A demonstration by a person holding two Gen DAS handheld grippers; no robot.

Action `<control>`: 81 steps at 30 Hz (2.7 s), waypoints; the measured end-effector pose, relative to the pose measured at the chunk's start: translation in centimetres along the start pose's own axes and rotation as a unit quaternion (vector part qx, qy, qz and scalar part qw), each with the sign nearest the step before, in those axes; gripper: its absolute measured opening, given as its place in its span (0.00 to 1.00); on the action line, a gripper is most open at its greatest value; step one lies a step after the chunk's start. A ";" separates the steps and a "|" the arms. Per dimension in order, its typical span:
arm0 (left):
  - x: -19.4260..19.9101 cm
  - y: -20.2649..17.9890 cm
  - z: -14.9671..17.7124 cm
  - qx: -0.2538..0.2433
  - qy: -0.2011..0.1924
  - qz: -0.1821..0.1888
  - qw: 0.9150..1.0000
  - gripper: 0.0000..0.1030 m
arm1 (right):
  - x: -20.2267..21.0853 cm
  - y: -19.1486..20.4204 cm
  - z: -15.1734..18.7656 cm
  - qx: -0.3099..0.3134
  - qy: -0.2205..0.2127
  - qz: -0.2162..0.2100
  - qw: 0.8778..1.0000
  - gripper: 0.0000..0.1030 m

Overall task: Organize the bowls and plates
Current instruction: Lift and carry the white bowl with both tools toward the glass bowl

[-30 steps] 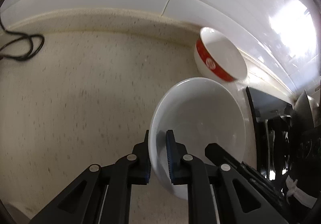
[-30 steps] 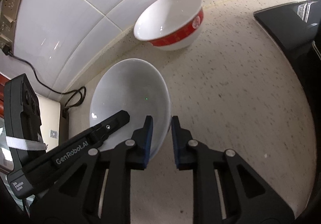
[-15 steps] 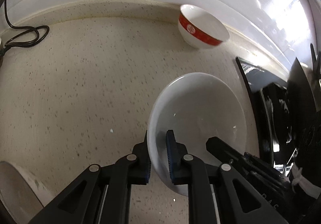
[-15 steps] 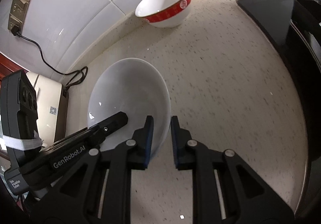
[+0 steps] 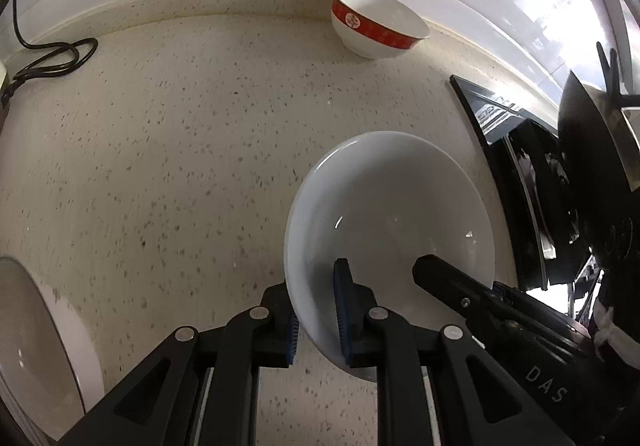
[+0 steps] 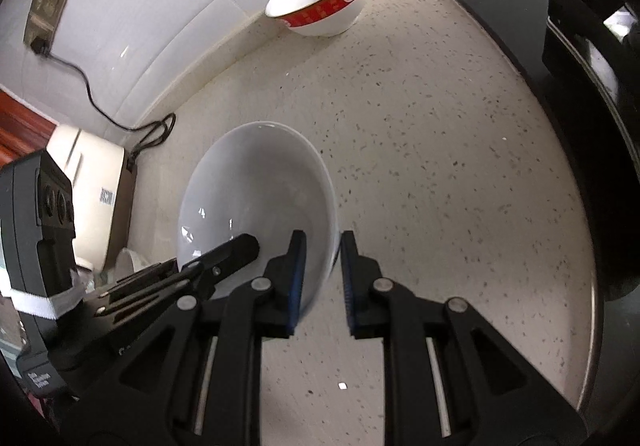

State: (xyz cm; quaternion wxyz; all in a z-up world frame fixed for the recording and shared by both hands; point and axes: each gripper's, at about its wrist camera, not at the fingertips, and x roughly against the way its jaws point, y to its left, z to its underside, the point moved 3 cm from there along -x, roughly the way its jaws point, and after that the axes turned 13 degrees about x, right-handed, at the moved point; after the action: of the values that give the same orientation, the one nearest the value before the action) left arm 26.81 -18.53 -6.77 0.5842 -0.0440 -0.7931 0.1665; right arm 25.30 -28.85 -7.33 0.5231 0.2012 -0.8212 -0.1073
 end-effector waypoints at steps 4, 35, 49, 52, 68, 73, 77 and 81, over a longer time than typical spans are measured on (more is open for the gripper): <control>0.3 0.1 0.7 0.003 0.001 0.000 1.000 0.16 | 0.2 0.4 0.8 0.009 0.003 0.002 1.000 0.19; 3.4 1.0 5.7 0.062 -0.033 0.009 0.997 0.15 | 2.9 1.6 4.2 0.072 0.022 -0.013 0.997 0.19; 6.7 1.7 7.6 0.085 -0.085 0.003 0.993 0.15 | 4.5 3.3 5.4 0.116 0.014 -0.031 0.993 0.19; 7.3 2.0 8.0 0.089 -0.091 -0.001 0.992 0.15 | 4.6 4.0 5.5 0.121 0.011 -0.035 0.992 0.19; 12.1 5.2 8.7 0.104 -0.161 -0.019 0.981 0.15 | 5.9 9.0 5.5 0.159 -0.023 -0.061 0.985 0.19; 13.1 7.2 9.1 0.120 -0.170 -0.026 0.978 0.15 | 5.3 11.0 5.8 0.173 -0.019 -0.070 0.982 0.19; 14.1 8.7 9.3 0.136 -0.181 -0.032 0.974 0.15 | 5.0 13.0 5.7 0.189 -0.021 -0.079 0.979 0.19; 15.2 10.2 9.5 0.145 -0.192 -0.039 0.970 0.15 | 4.9 14.6 5.8 0.200 -0.025 -0.087 0.976 0.19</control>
State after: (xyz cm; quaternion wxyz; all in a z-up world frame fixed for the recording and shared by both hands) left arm 11.85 -6.97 1.36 0.4268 0.1052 -0.8592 0.2620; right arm 15.08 -18.13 -0.15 0.4401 0.3699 -0.8181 0.0086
